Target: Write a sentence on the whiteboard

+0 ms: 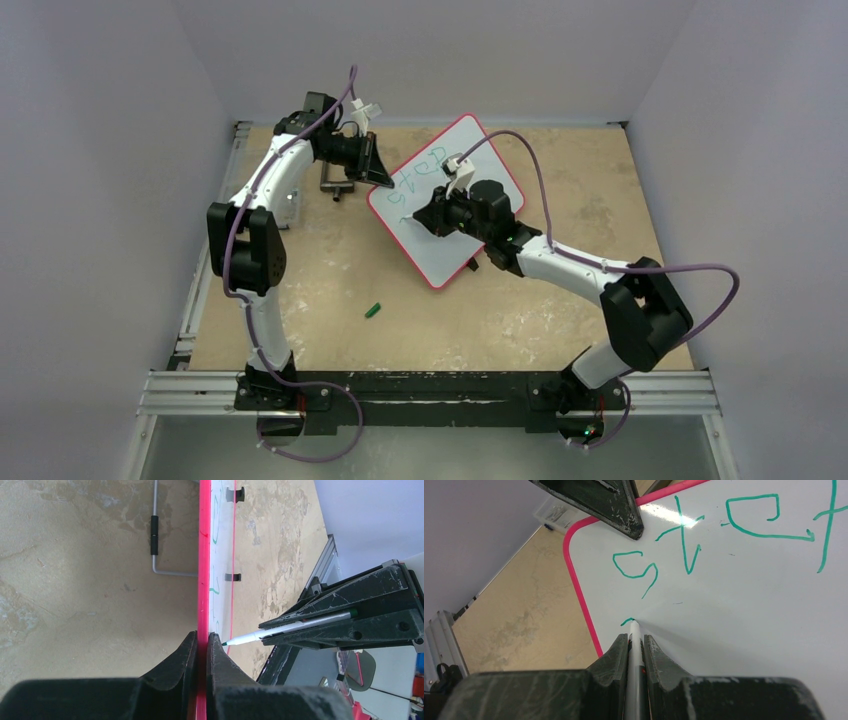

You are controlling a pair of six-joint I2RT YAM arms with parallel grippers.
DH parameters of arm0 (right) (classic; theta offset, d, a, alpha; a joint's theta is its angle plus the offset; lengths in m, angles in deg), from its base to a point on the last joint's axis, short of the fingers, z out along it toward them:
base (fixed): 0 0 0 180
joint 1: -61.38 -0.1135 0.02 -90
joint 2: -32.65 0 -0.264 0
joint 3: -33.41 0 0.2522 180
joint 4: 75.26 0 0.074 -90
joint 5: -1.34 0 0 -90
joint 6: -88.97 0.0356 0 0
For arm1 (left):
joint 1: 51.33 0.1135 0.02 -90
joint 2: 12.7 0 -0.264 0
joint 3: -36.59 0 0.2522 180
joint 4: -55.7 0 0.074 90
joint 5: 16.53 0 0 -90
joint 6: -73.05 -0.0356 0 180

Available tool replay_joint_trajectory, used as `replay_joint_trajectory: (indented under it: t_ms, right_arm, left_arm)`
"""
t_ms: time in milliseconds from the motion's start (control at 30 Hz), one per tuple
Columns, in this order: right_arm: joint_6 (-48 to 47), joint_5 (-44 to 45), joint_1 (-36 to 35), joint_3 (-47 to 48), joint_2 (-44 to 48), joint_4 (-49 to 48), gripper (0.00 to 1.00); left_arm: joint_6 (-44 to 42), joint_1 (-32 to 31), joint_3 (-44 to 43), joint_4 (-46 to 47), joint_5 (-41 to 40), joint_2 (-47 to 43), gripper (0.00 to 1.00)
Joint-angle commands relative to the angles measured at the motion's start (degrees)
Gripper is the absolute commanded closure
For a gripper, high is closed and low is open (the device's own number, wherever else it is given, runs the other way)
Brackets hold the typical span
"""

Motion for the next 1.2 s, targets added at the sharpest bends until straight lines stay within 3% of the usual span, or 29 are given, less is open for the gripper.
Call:
replay_joint_trajectory:
  t_ms: [0, 433, 967, 1167]
  right_arm:
    - [-0.8, 1.5, -0.2, -1.1, 1.4, 2.9, 1.0]
    - [-1.0, 3.3, -0.2, -2.8, 3.7, 5.8, 1.0]
    - [-2.5, 6.0, -0.2, 4.1, 2.8, 9.1, 1.0]
    - [-0.5, 2.3, -0.2, 3.4, 5.5, 6.6, 1.0]
  left_arm:
    - [-2.9, -1.0, 0.1, 0.6, -1.8, -3.2, 1.0]
    - [-2.9, -1.3, 0.4, 0.5, -2.2, -3.4, 1.0]
    - [-2.9, -1.6, 0.7, 0.4, -2.6, -3.7, 1.0]
    - [-2.9, -1.6, 0.7, 0.5, -2.6, -3.7, 1.0]
